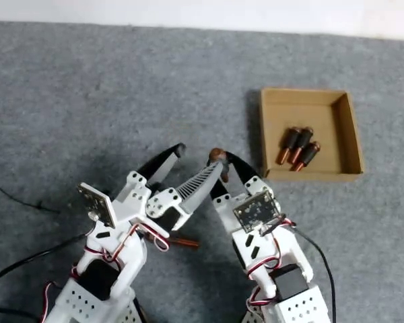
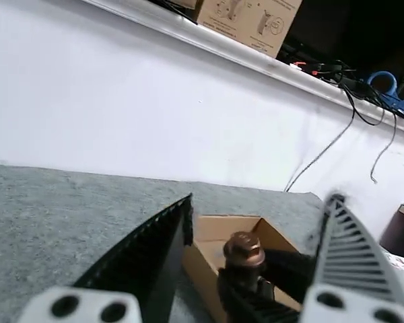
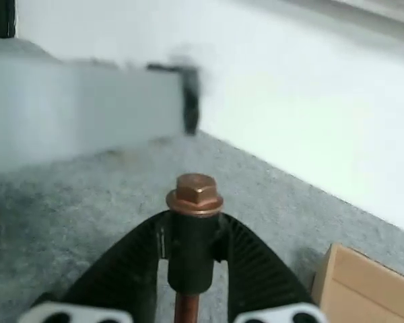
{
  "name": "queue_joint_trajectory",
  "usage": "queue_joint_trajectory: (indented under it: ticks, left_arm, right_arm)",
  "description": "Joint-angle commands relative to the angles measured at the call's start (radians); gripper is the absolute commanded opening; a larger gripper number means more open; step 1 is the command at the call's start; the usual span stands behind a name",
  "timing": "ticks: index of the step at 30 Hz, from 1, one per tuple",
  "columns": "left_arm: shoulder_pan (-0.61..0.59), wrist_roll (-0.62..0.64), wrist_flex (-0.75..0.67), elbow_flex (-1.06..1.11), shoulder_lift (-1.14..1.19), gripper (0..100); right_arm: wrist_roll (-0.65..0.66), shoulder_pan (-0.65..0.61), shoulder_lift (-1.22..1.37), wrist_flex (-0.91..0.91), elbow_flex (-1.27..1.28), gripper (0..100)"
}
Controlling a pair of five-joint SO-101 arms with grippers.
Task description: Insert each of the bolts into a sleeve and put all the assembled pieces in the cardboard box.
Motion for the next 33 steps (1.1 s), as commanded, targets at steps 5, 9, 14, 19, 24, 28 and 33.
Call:
queue_joint_trajectory:
  ticks: [5,9,14,19,24,28,33]
  left_arm:
    - [-0.045,0.009,-0.005,0.016,-0.018,28]
    - [-0.087,0.011,-0.006,0.015,-0.018,28]
    - [-0.085,0.011,-0.006,0.015,-0.018,28]
    - [-0.085,0.011,-0.006,0.015,-0.018,28]
    - [-0.087,0.011,-0.006,0.015,-0.018,28]
    - [-0.087,0.011,-0.006,0.015,-0.018,28]
    - [-0.087,0.011,-0.006,0.015,-0.018,28]
  right_arm:
    - [0.006,0.016,-0.015,-0.038,0.018,0.5]
    - [0.002,0.071,-0.015,-0.048,0.018,0.5]
    - [0.002,0.099,-0.015,-0.091,0.047,0.5]
    - [0.002,0.099,-0.015,-0.176,0.096,0.5]
    - [0.002,0.099,-0.015,-0.185,0.099,0.5]
    - [0.002,0.099,-0.015,-0.185,0.099,0.5]
    - [0.002,0.101,-0.015,-0.185,0.101,0.5]
